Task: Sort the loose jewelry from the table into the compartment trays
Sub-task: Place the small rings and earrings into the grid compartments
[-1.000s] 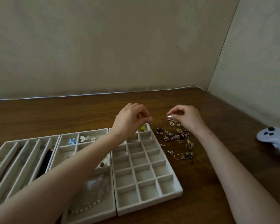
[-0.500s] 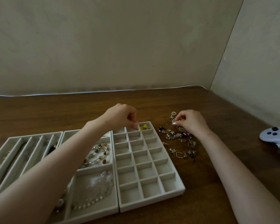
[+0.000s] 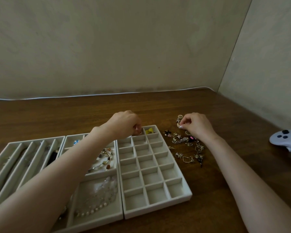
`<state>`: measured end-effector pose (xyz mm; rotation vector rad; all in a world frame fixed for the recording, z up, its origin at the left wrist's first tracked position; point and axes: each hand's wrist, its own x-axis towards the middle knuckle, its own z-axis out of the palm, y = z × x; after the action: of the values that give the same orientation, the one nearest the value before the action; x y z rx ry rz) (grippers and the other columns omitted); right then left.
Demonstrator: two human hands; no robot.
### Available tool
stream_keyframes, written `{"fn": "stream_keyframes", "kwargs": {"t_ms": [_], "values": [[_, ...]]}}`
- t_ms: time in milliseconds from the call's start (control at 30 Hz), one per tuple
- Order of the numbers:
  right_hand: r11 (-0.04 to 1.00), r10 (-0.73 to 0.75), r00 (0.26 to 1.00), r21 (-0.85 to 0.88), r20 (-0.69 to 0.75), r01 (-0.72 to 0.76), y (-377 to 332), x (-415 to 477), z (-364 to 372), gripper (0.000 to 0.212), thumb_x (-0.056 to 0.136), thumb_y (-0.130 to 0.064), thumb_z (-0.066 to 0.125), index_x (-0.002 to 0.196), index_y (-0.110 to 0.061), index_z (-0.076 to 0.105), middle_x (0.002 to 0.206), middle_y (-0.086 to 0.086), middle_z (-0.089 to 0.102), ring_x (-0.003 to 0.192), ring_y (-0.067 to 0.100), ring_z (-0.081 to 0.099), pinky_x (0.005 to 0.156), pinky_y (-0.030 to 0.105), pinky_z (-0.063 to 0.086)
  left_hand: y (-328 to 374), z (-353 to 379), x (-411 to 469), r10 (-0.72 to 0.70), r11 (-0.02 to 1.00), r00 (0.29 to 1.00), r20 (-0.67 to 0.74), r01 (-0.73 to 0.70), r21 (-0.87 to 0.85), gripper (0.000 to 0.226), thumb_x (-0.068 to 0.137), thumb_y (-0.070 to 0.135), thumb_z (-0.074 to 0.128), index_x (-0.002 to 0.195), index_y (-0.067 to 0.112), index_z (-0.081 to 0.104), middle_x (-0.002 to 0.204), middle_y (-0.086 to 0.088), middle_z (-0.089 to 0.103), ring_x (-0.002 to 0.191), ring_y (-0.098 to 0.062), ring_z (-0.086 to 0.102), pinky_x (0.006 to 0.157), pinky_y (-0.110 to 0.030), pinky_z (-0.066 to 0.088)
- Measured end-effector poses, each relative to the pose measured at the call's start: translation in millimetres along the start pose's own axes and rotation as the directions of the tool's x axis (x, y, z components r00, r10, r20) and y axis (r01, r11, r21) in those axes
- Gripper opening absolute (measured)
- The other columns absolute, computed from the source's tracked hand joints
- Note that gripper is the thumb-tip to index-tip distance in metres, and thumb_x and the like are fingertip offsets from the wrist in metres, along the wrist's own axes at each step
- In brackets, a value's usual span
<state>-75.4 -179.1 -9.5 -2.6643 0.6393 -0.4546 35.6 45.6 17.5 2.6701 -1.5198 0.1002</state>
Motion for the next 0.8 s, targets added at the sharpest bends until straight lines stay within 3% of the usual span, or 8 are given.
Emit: {"fn": "stream_keyframes", "kwargs": {"t_ms": [167, 300, 433, 567, 800], "values": [[0.977, -0.040, 0.998, 0.207, -0.049, 0.050, -3, -1, -6, 0.005, 0.084, -0.017, 0.069, 0.087, -0.020, 0.068, 0.096, -0.003, 0.066, 0.083, 0.004, 0.055, 0.077, 0.024, 0.046, 2, 5, -1, 0.027, 1.000, 0.999, -0.023, -0.027, -0.015, 0.011, 0.090, 0.017, 0.055, 0.099, 0.020, 0.062, 0.093, 0.010, 0.047, 0.092, -0.013, 0.052, 0.075, -0.027, 0.047], [0.940, -0.089, 0.994, 0.324, -0.064, 0.105, -9, -2, -10, 0.007, 0.083, -0.016, 0.069, 0.090, -0.017, 0.069, 0.092, -0.005, 0.065, 0.082, 0.000, 0.055, 0.067, 0.011, 0.038, 0, 0, 0, 0.001, 0.988, 1.000, 0.000, 0.000, -0.158, 0.006, 0.088, 0.021, 0.061, 0.093, 0.024, 0.064, 0.088, 0.014, 0.056, 0.082, -0.005, 0.051, 0.068, -0.019, 0.042], [0.894, -0.137, 0.988, 0.419, -0.074, 0.156, -15, -7, -12, 0.007, 0.085, -0.014, 0.068, 0.086, -0.021, 0.067, 0.089, -0.008, 0.065, 0.082, 0.001, 0.056, 0.067, 0.012, 0.039, 1, -2, 1, -0.056, 0.954, 0.980, -0.192, -0.004, -0.299, 0.015, 0.088, 0.019, 0.062, 0.104, 0.019, 0.060, 0.088, 0.012, 0.060, 0.082, -0.009, 0.057, 0.073, -0.025, 0.047], [0.817, -0.223, 0.974, 0.540, -0.028, 0.202, -27, -13, -12, 0.010, 0.082, -0.013, 0.069, 0.083, -0.022, 0.069, 0.085, -0.009, 0.067, 0.078, 0.000, 0.059, 0.072, 0.015, 0.044, 11, 5, 3, -0.035, 0.938, 0.912, -0.409, -0.111, -0.329, 0.017, 0.085, 0.020, 0.065, 0.101, 0.018, 0.061, 0.093, 0.009, 0.059, 0.080, -0.006, 0.052, 0.072, -0.026, 0.049], [0.767, -0.354, 0.931, 0.596, 0.085, 0.237, -45, -19, -2, 0.014, 0.083, -0.011, 0.068, 0.080, -0.025, 0.067, 0.082, -0.008, 0.067, 0.073, 0.003, 0.059, 0.070, 0.022, 0.047, 16, 8, 4, 0.038, 0.897, 0.904, -0.425, -0.218, -0.384, 0.014, 0.079, 0.025, 0.071, 0.089, 0.021, 0.063, 0.093, 0.006, 0.057, 0.076, -0.007, 0.053, 0.070, -0.033, 0.051]]}}
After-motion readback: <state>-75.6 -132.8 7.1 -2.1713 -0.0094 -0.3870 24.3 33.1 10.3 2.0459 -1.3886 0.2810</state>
